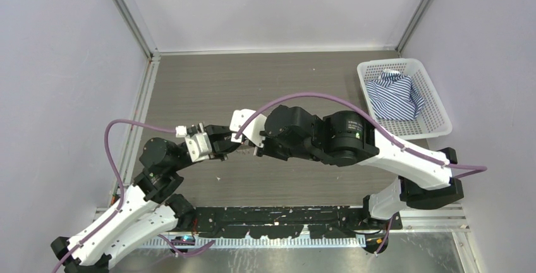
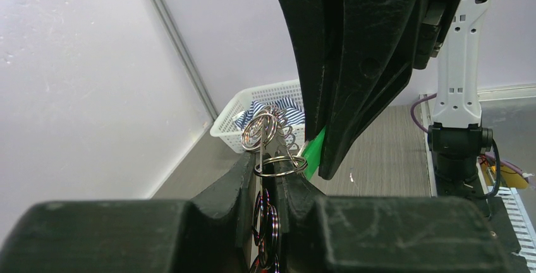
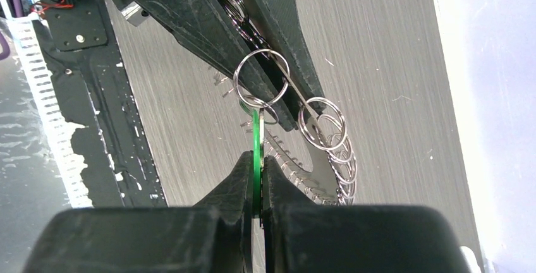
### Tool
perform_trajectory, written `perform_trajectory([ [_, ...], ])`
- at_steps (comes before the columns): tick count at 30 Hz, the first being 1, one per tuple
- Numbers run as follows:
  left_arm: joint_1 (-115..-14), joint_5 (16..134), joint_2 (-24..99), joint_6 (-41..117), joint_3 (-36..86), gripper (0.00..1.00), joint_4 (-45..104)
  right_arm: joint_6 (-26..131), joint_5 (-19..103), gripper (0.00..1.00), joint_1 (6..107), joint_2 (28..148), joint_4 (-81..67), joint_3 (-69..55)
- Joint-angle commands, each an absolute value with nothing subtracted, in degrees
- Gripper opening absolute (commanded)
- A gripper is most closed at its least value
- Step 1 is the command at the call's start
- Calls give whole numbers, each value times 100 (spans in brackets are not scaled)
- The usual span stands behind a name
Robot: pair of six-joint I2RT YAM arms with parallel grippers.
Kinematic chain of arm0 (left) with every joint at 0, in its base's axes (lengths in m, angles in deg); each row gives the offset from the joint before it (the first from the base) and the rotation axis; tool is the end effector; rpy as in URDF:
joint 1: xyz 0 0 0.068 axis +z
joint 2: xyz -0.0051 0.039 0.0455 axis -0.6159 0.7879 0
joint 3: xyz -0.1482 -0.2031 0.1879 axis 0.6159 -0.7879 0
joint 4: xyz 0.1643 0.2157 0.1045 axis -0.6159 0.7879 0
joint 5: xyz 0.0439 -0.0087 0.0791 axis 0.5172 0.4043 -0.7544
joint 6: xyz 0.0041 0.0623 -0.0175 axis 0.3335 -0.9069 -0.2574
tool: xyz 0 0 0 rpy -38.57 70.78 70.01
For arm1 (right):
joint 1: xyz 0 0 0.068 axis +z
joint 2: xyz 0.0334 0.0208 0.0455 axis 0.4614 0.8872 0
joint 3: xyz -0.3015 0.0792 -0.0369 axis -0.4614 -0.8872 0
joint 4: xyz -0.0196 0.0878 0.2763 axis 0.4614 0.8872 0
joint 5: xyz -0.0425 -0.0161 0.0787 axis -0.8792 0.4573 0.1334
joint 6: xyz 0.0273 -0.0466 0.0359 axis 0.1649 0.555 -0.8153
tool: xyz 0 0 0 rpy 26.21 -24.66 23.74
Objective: Remove the keys from the keyring
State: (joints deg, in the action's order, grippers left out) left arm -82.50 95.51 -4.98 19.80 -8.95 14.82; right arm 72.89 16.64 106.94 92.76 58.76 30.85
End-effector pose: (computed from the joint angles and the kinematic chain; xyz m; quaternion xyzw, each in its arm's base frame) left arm 0.0838 -0.1163 0.4106 0.4180 0.3989 -0.3913 0.7163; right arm 0.0721 0.3020 0.5244 -0.5974 0.6619 0.1163 0.4376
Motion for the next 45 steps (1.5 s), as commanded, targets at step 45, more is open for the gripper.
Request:
perform_trajectory([
  [45, -8258, 9762, -484, 1903, -564, 0, 1452, 7580, 831, 1, 10974, 9286, 5532, 3437],
])
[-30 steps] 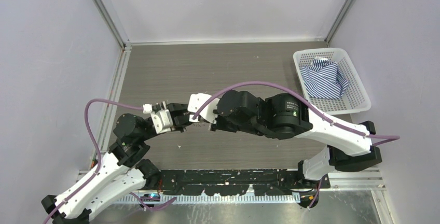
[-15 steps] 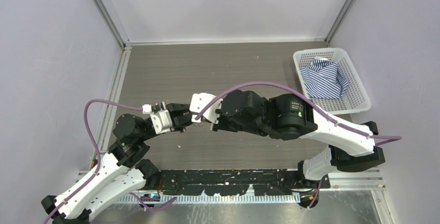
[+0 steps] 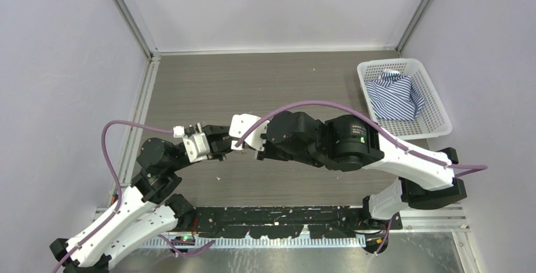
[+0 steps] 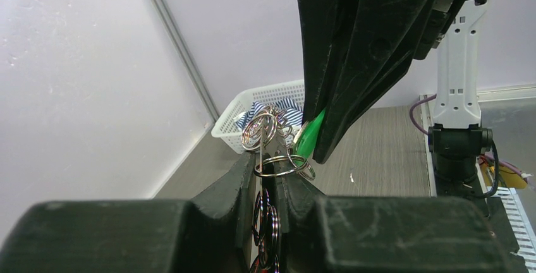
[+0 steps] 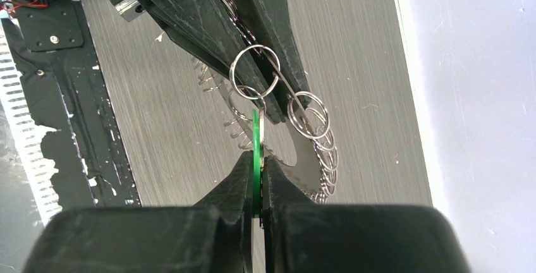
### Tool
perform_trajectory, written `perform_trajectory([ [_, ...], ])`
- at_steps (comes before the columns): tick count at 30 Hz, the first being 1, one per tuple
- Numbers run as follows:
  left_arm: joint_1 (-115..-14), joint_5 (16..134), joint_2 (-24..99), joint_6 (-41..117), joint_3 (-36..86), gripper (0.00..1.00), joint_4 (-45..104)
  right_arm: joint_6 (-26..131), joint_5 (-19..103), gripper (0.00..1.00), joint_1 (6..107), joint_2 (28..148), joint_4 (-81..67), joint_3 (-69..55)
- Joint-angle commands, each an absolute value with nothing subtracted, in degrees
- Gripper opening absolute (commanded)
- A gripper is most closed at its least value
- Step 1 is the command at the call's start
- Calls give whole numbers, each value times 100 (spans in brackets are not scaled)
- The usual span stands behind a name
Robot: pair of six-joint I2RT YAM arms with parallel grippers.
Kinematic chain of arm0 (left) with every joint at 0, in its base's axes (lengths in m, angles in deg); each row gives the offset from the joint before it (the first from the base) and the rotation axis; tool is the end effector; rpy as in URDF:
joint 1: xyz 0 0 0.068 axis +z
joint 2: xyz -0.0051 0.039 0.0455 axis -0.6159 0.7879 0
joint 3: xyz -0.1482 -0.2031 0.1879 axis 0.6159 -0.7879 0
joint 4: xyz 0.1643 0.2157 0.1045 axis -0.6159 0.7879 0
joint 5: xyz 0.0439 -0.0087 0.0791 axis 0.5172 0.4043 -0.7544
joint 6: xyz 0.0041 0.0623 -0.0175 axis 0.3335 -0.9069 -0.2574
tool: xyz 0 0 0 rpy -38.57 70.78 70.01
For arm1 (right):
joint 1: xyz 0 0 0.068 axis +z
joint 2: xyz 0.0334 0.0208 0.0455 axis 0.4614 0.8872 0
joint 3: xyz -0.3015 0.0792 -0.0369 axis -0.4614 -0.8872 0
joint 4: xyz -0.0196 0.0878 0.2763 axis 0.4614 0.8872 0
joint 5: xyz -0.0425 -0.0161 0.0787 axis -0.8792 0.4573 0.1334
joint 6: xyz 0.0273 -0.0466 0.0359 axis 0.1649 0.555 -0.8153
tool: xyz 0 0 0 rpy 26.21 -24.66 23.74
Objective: Remove the keys from the keyring
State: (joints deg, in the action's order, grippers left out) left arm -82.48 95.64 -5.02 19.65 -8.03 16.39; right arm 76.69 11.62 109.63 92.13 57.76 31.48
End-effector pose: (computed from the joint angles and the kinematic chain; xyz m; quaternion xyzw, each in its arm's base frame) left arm 0.0829 -0.1155 0.4137 0.4203 0.4021 -0.3908 0.7134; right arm 0.0612 0.2988 0.5336 -0.6076 0.6339 0.0882 0.4703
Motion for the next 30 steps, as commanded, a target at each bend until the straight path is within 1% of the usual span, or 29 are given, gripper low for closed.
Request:
perform_trajectory([
  [1, -8258, 9758, -478, 1897, -571, 0, 1448, 7572, 831, 1, 10979, 9288, 5505, 3442],
  [15, -8258, 9856, -413, 1815, -508, 0, 1715, 7558, 711, 1, 11000, 9177, 5284, 3340],
  [23, -8258, 9995, -361, 1780, -432, 0, 1953, 7593, 186, 1, 11030, 9132, 5044, 3212],
  [30, -8258, 9498, -498, 1644, -575, 0, 1741, 7586, 99, 1, 11086, 9045, 4931, 3093],
])
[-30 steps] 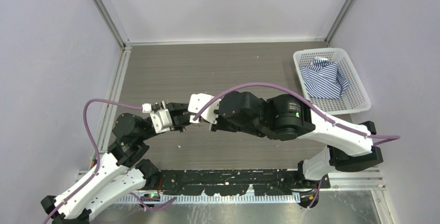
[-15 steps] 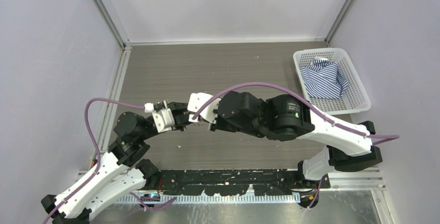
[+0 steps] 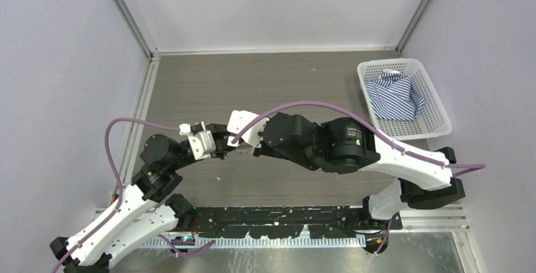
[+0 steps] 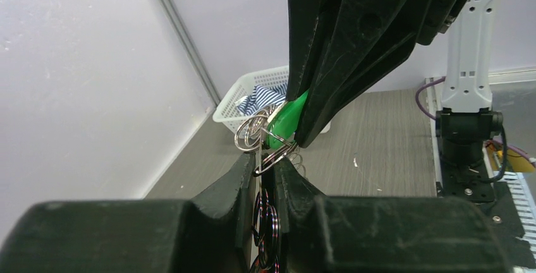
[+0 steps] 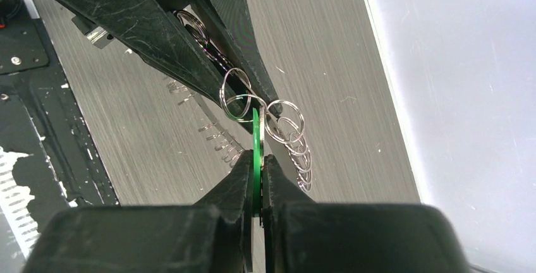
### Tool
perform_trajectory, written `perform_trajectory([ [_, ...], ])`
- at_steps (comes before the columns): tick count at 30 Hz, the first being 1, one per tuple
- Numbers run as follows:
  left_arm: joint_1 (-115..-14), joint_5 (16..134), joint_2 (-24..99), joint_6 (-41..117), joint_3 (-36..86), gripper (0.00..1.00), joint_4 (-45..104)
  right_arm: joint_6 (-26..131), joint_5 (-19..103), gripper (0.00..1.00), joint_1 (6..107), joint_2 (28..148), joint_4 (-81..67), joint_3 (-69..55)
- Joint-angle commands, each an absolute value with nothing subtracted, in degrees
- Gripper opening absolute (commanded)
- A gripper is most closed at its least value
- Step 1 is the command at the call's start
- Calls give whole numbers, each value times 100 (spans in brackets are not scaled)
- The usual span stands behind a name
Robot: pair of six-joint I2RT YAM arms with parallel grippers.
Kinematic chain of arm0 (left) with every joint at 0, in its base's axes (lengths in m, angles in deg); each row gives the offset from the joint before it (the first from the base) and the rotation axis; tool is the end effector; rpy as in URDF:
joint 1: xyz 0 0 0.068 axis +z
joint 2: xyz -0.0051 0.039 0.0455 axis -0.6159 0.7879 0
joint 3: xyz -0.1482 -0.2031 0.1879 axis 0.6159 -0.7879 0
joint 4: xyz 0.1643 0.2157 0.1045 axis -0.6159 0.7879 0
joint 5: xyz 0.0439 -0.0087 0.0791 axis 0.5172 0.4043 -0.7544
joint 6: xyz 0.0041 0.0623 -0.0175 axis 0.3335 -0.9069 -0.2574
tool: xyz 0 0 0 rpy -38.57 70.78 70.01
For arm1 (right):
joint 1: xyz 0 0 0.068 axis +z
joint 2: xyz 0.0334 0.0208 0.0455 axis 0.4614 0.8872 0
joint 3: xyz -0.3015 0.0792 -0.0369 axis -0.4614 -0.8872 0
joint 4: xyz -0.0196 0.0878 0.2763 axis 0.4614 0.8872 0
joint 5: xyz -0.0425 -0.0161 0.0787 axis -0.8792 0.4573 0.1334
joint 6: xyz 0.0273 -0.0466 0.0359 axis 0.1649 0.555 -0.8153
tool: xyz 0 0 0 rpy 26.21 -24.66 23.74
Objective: Remove the keys from the keyring
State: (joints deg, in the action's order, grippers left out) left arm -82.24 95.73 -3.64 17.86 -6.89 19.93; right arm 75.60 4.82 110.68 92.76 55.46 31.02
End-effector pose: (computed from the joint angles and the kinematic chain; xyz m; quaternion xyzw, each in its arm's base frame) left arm 0.0884 -0.1201 0.4114 0.4336 0.4215 -0.3792 0.7003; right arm 0.0617 0.3053 0.5334 -0.5761 0.6451 0.0567 0.4988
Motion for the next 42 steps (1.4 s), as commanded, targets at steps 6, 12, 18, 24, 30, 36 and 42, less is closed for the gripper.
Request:
perform_trajectory([
  [6, -8258, 9038, -659, 1510, -758, 0, 1415, 7548, -103, 1, 11086, 8956, 4832, 3056],
  [12, -8258, 8840, -732, 1450, -831, 0, 1278, 7534, -225, 1, 11088, 8898, 4746, 2982],
  [18, -8258, 8764, -721, 1437, -836, 0, 1268, 7578, -225, 1, 11089, 8866, 4667, 2949],
  [24, -8258, 8541, -776, 1417, -886, 0, 1154, 7574, -211, 1, 11087, 8848, 4670, 2974],
  [30, -8258, 7911, -836, 1543, -899, 0, 803, 7483, 119, 1, 11085, 8795, 4708, 2943],
  [36, -8258, 7657, -866, 1585, -968, 0, 536, 7454, 358, 1, 11096, 8700, 4614, 2795],
  [42, -8258, 7870, -824, 1714, -903, 0, 577, 7420, 427, 1, 11096, 8723, 4598, 2820],
])
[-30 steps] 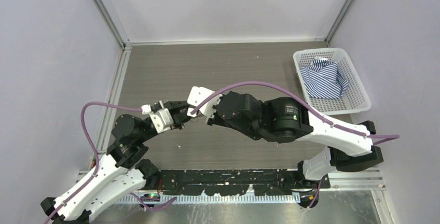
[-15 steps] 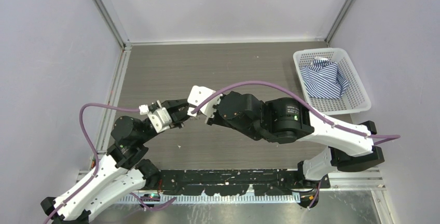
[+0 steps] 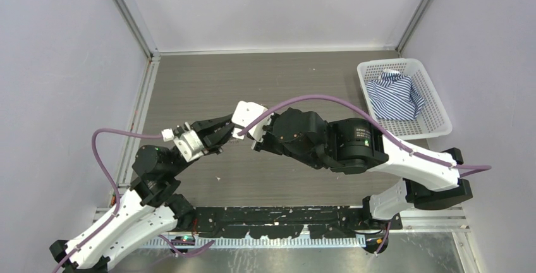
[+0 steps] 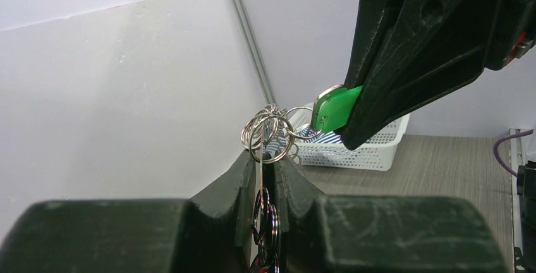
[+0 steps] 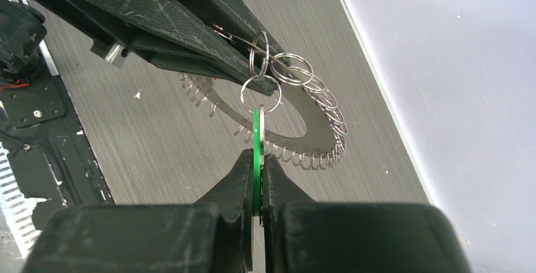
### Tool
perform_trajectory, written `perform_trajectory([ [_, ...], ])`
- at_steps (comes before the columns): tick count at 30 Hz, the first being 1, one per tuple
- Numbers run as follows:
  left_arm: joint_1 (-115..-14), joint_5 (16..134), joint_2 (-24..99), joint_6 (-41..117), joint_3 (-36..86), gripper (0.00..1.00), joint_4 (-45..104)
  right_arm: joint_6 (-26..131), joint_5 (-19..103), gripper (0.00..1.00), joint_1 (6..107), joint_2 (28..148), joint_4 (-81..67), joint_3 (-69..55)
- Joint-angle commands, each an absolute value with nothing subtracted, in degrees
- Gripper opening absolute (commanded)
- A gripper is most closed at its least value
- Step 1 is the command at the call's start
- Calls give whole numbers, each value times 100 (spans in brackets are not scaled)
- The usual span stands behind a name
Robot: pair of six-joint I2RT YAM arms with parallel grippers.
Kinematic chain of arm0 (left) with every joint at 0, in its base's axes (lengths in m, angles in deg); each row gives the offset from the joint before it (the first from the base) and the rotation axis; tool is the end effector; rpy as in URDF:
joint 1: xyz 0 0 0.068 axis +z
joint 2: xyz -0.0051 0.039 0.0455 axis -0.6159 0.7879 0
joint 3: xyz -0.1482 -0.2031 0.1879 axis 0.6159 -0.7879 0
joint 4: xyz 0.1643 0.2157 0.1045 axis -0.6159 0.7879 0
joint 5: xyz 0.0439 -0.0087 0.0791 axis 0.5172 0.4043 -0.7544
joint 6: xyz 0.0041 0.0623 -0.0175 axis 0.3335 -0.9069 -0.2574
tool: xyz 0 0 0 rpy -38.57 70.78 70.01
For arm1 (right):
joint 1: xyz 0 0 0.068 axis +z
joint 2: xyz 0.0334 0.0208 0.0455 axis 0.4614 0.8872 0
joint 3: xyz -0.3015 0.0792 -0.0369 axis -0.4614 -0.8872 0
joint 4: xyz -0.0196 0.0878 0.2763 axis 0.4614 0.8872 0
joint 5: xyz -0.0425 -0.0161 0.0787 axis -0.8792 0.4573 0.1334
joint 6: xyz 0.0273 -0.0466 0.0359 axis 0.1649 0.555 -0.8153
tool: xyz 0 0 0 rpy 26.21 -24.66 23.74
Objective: Remove the keys from the keyring
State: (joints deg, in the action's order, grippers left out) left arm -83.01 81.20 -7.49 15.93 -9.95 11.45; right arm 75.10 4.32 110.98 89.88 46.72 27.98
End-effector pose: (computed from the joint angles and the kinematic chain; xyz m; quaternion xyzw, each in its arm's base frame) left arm 0.0843 -0.1020 0.4175 0.3348 0.4087 -0.3130 0.7892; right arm 0.0598 0.2996 0.5465 -0.5347 0.6366 0.0999 0.5467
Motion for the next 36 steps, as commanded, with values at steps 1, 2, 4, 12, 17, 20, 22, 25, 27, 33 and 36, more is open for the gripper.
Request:
perform_trajectory([
  [1, -8258, 7883, -814, 1738, -887, 0, 600, 7403, 381, 1, 11091, 8724, 4572, 2866],
  [2, -8258, 7872, -813, 1744, -876, 0, 626, 7382, 341, 1, 11089, 8733, 4569, 2920],
  [4, -8258, 7818, -813, 1763, -858, 0, 689, 7322, 288, 1, 11086, 8727, 4564, 3028],
  [12, -8258, 7832, -780, 2273, -761, 0, 772, 7042, 701, 1, 11083, 8671, 4604, 3368],
  [17, -8258, 7823, -686, 2604, -409, 0, 1240, 6874, 879, 1, 11078, 8685, 4667, 3565],
  [20, -8258, 7907, -638, 2834, -300, 0, 1374, 6833, 922, 1, 11073, 8676, 4691, 3623],
  [22, -8258, 7953, -618, 2890, -271, 0, 1395, 6818, 924, 1, 11071, 8664, 4674, 3597],
  [25, -8258, 8041, -563, 2951, -182, 0, 1507, 6801, 946, 1, 11057, 8666, 4696, 3592],
  [27, -8258, 8087, -526, 2972, -128, 0, 1533, 6789, 970, 1, 11062, 8663, 4700, 3602],
  [33, -8258, 8178, -586, 2993, -219, 0, 1212, 6783, 1581, 1, 11061, 8692, 4810, 3576],
  [36, -8258, 8272, -583, 2976, -269, 0, 1028, 6779, 1929, 1, 11062, 8782, 4926, 3582],
])
